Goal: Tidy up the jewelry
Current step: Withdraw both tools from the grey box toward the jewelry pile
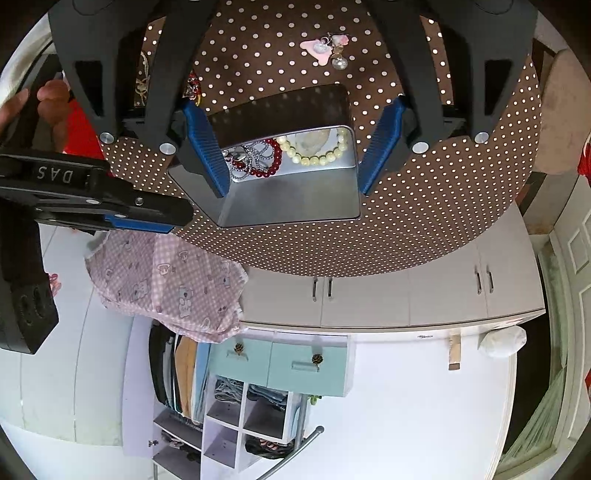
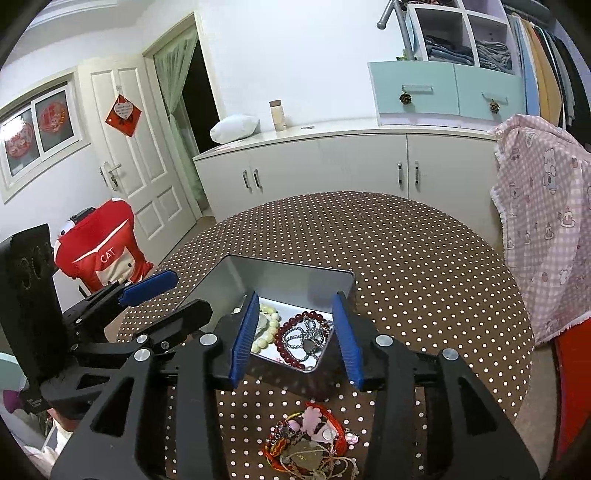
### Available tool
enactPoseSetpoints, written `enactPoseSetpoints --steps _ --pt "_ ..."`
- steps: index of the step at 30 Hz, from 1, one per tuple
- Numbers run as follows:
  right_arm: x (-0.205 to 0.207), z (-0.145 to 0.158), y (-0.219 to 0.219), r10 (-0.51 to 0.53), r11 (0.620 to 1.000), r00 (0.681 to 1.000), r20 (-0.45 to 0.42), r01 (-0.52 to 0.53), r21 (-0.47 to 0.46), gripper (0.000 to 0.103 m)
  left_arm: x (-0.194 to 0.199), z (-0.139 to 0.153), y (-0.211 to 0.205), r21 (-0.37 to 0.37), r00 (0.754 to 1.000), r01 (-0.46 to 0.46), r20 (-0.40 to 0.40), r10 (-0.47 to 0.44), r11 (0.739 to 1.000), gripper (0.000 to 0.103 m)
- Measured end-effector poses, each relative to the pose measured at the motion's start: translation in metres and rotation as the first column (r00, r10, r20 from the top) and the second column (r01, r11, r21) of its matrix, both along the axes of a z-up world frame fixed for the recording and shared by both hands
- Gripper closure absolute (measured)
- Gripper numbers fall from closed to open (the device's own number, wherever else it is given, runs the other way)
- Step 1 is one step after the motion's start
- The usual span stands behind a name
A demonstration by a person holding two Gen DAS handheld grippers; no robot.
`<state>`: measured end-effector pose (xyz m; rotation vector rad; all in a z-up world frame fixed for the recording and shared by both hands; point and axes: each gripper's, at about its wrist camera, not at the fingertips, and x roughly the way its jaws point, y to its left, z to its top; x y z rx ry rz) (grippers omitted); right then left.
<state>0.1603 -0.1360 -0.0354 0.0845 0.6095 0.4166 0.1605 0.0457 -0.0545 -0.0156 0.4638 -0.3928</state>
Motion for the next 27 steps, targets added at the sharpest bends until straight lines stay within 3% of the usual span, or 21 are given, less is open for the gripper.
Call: enactPoseSetpoints --steps 18,27 --pt "-0.014 -0.012 -0.007 -0.032 0.999 0.999 -0.027 0.031 -0.024 0.056 -0.016 -0.018 0.012 0.024 0.999 -0.019 -0.049 0.02 1.0 0.031" --pt "-0.026 -0.032 -0.005 -0.036 0.999 0.996 -0.083 0.034 -0.029 0.053 -0.028 -0.04 0.016 0.039 0.991 -0.015 -0.13 0.02 0.999 0.031"
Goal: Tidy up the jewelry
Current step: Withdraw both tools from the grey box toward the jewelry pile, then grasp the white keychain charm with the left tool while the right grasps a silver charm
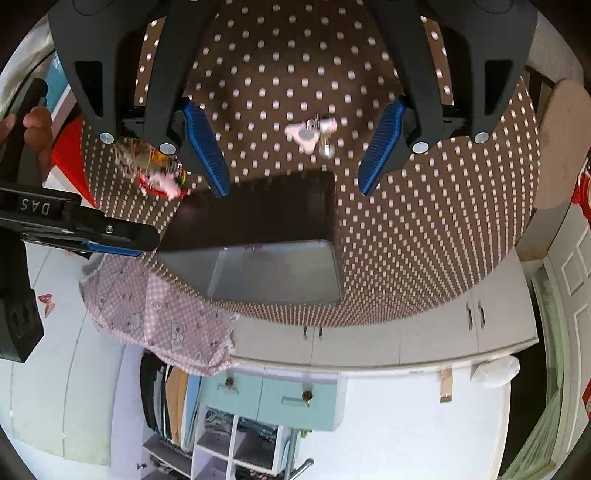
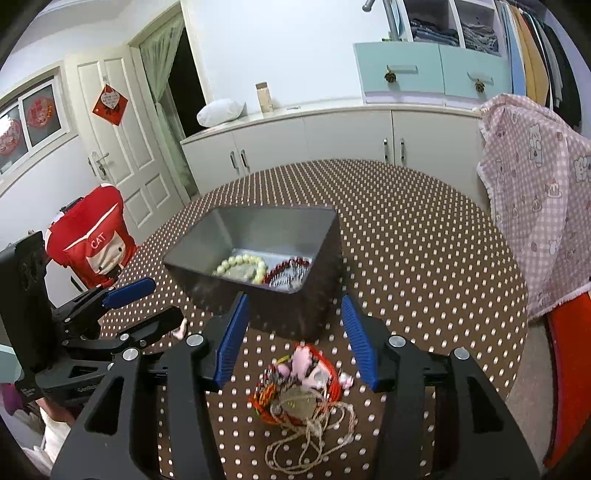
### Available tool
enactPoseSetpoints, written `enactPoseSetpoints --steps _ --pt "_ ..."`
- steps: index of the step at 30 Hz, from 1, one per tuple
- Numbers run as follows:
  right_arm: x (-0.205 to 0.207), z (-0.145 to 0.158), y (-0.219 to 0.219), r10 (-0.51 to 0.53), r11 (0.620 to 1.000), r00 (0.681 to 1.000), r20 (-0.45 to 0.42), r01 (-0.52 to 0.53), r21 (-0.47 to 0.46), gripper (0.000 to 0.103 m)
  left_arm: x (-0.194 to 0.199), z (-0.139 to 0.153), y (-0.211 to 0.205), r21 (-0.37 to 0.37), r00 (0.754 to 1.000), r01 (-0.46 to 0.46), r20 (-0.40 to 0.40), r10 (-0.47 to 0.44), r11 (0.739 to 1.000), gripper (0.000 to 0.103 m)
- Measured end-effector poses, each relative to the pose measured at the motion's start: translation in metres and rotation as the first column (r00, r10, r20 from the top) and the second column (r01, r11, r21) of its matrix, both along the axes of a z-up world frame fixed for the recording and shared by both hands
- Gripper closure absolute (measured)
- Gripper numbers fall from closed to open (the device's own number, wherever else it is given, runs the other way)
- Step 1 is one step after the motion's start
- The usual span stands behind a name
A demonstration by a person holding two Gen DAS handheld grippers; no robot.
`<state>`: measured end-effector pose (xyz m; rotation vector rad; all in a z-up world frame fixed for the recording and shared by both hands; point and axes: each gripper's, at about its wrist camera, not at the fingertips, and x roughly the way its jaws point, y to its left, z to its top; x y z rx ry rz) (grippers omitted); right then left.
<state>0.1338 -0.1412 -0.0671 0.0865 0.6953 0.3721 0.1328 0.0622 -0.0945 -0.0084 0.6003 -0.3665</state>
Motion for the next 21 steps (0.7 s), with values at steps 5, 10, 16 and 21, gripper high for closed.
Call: enactPoseSetpoints --steps 5,10,16,21 --pt "-0.007 -0.008 0.008 0.024 1.0 0.999 -0.021 -0.024 -0.011 0.053 -0.002 -0.011 0.001 -0.002 0.999 -0.006 -0.042 0.006 1.0 0.032" --pt "-0.011 -0.012 0.01 0.034 0.999 0.999 -0.028 -0.035 -0.012 0.053 -0.004 -0.015 0.002 0.003 0.999 -0.015 -0.052 0.015 1.0 0.046" --pt "-0.014 -0.017 0.009 0.031 0.999 0.999 -0.04 -0.032 -0.01 0.053 0.0 -0.023 0.004 0.015 0.996 -0.036 -0.081 0.037 0.999 0.059" --pt "-0.015 -0.021 0.006 0.021 1.0 0.998 -0.051 -0.022 -0.006 0.053 -0.002 -0.024 0.005 0.039 0.995 -0.067 -0.075 0.07 0.997 0.072"
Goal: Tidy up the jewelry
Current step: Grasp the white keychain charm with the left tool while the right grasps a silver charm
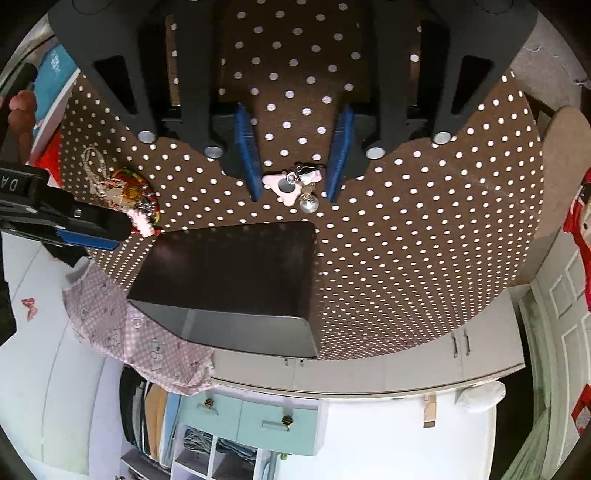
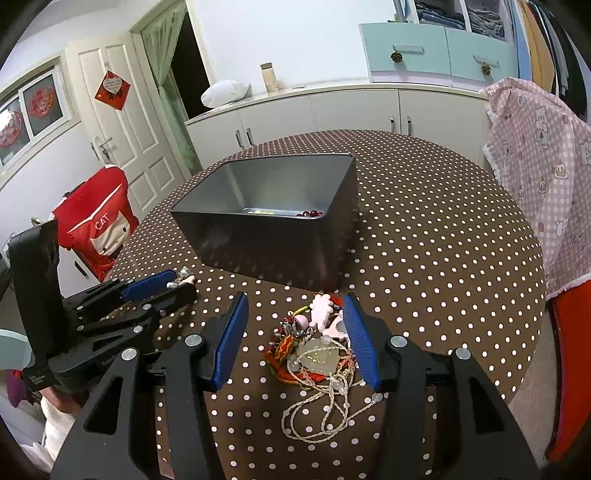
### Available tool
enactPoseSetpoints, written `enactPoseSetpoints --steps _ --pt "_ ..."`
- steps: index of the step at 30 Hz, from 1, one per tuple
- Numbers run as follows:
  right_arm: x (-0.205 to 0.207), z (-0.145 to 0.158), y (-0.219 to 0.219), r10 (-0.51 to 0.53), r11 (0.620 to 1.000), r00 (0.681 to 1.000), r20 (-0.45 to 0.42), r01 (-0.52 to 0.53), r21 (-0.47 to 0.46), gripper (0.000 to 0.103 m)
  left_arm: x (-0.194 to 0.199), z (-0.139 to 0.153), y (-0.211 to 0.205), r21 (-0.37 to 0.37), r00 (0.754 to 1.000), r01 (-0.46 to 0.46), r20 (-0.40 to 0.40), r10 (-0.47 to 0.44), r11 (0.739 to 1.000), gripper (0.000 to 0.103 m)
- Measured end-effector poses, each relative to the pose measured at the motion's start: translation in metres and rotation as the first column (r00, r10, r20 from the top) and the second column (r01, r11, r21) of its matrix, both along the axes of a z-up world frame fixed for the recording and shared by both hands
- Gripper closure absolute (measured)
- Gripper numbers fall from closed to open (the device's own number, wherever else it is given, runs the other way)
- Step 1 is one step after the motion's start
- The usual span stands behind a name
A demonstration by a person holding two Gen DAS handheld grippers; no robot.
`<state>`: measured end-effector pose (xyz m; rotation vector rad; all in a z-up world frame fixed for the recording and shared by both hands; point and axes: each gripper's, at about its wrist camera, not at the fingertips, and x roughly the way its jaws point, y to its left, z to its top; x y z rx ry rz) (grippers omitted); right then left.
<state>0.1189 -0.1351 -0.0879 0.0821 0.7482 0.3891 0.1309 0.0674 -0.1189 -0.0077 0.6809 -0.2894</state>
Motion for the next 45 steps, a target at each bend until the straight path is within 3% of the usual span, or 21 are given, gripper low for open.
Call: enactPoseSetpoints --steps 4,17,26,31,36,45 --pt "-0.001 -0.004 -0.001 -0.004 1.0 1.0 -0.009 0.004 0.002 0.053 -0.003 -0.001 0.001 0.017 1.0 -0.019 0.009 0.019 1.0 0.079" --pt "0.001 -0.002 0.007 0.011 1.0 1.0 -0.007 -0.011 0.002 0.053 -0.015 0.001 0.014 -0.031 0.999 -0.027 0.018 0.028 0.999 0.08" --pt "-0.002 0.008 0.044 0.125 0.992 0.992 0.031 -0.125 0.004 0.053 -0.021 0.008 0.033 -0.073 0.997 -0.059 0.05 0.063 0.996 0.08" --pt "0.004 0.006 0.076 0.175 0.984 0.984 0.025 -0.175 -0.036 0.054 -0.022 0.013 0.047 -0.096 0.993 -0.076 0.079 0.083 0.993 0.08" --pt "0.015 0.001 0.108 0.204 0.975 0.979 -0.002 -0.203 -0.089 0.065 -0.019 0.016 0.063 -0.132 0.991 -0.083 0.097 0.096 0.988 0.08" --pt "0.031 -0.012 0.146 0.197 0.956 0.98 -0.034 -0.2 -0.216 0.072 -0.009 0.015 0.083 -0.18 0.989 -0.083 0.105 0.103 0.98 0.08"
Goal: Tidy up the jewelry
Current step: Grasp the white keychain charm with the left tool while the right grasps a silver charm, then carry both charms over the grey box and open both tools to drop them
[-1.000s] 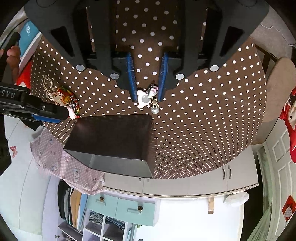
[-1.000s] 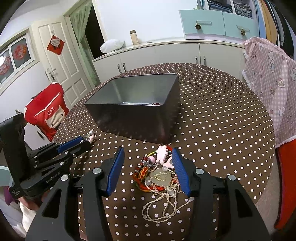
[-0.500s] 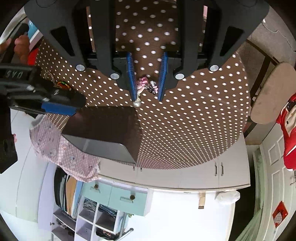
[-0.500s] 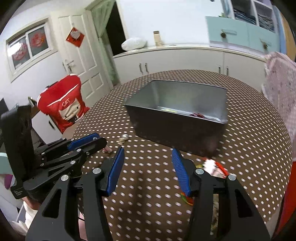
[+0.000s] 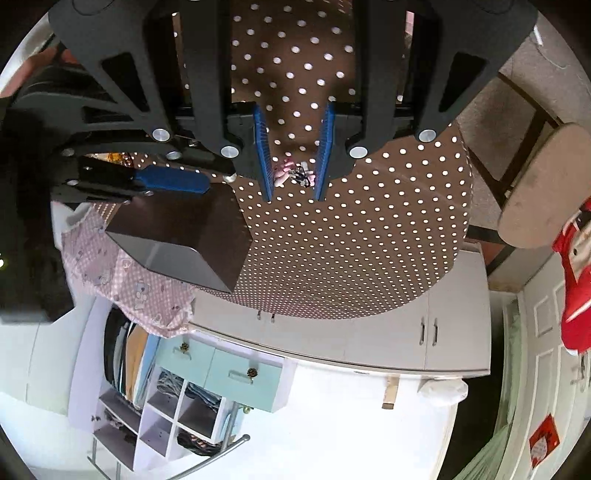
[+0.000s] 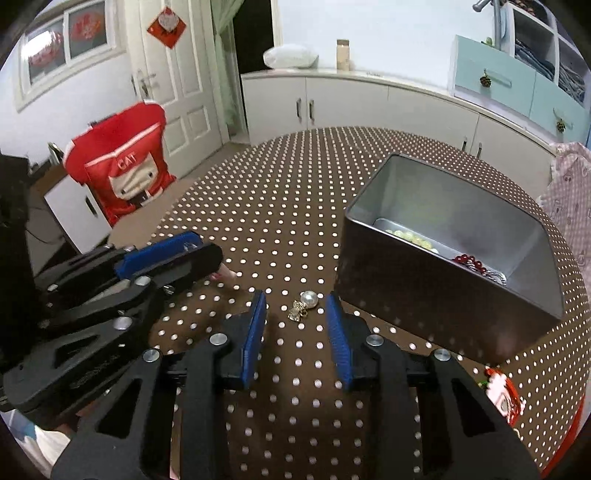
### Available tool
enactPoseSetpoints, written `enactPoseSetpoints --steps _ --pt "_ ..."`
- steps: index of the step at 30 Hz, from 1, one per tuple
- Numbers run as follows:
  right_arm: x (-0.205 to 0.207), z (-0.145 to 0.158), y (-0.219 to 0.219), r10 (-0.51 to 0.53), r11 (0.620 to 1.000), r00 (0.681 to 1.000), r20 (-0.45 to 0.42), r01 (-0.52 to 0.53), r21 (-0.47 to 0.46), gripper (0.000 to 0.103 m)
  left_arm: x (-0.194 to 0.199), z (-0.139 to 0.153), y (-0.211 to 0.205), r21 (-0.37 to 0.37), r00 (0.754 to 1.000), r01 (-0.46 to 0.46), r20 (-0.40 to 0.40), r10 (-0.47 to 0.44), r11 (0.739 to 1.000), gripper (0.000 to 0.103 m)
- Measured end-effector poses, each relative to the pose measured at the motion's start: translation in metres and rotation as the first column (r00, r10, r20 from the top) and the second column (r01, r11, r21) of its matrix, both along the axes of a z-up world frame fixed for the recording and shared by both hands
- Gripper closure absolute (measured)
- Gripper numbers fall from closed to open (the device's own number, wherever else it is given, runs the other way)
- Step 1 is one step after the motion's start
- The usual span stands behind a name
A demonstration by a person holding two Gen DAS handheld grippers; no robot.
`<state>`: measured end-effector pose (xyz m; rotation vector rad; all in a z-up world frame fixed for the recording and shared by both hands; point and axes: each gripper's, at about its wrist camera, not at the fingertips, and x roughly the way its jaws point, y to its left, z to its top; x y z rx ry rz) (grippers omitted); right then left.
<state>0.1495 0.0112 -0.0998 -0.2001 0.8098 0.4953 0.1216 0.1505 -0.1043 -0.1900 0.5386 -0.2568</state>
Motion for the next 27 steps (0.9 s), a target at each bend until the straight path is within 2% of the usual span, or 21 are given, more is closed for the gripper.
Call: enactPoseSetpoints --steps 4,6,13,27 --pt "-0.001 -0.01 0.009 0.006 0.999 1.0 0.021 -0.005 -0.054 0.08 0.003 -0.003 0.006 -0.014 1.0 0.01 0.001 -0.01 1.0 0.08" --pt "-0.001 -0.01 0.008 0.004 0.999 1.0 0.023 -0.003 -0.052 0.096 0.004 -0.006 0.008 -0.019 1.0 0.015 -0.003 -0.015 1.0 0.08" --pt "-0.003 -0.007 -0.001 -0.022 0.999 1.0 0.006 0.022 -0.024 0.096 0.009 -0.011 0.006 -0.03 0.999 0.037 -0.026 -0.038 0.999 0.08" --pt "-0.016 0.007 -0.032 -0.043 0.997 0.999 0.015 0.042 0.061 0.096 0.004 0.0 -0.03 0.02 0.996 0.087 -0.013 -0.087 0.996 0.08"
